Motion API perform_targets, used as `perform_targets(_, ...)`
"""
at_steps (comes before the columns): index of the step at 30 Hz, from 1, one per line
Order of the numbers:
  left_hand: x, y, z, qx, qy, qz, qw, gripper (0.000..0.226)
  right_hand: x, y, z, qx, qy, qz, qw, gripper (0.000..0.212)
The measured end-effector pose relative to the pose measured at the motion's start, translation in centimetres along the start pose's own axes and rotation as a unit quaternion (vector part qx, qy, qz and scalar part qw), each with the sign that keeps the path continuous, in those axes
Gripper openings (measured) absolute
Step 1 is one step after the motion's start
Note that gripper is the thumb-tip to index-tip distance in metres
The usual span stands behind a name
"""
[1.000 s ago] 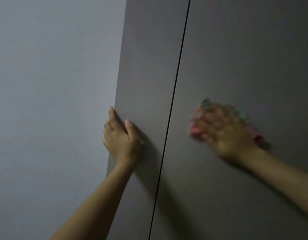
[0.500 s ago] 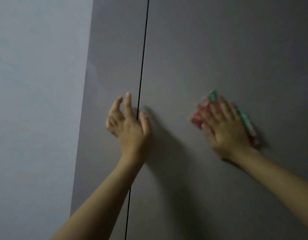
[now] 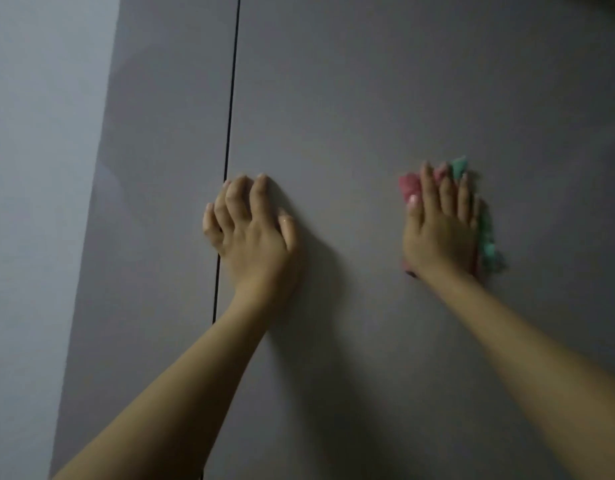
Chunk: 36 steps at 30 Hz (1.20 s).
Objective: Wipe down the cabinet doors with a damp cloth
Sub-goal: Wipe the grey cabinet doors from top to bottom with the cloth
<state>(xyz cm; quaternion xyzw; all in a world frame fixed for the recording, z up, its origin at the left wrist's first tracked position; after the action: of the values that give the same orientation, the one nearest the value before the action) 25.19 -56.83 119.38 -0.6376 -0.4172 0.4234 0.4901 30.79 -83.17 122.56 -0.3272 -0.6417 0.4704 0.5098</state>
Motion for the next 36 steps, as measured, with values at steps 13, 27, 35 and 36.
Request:
perform_targets(13,-3.1,0.8,0.1,0.039,0.03,-0.015,0.999,0.065,-2.8,-2.0,0.1,0.015,-0.002,0.05,0.999,0.061)
perform_targets(27,-18.5,5.0,-8.3,0.079,0.028,-0.072,0.994,0.061,-12.8,-0.2,1.8,0.0,-0.013,0.118,0.993,0.054)
perform_targets(35,-20.6,6.0,-10.1,0.074,-0.047,-0.126,0.988,0.063,-21.7,1.7,1.9,0.06,0.03,0.291,0.954,0.052)
perform_targets(36,-20.6,6.0,-10.1,0.075,-0.05,-0.124,0.988,0.064,-23.2,-0.7,2.1,0.051,0.025,0.206,0.977,0.054)
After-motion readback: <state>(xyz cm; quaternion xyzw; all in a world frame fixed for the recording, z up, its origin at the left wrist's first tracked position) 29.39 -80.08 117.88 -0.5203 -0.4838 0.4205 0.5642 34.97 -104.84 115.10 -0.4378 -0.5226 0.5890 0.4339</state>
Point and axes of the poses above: each hand's wrist, its own y-axis away from the middle knuckle, its own z-axis out of the back of the hand, x = y × z, the point moved 10 cm from there along -y, towards the middle knuckle, and after that the axes turned 8 degrees about -z, right-handed, at the moved point
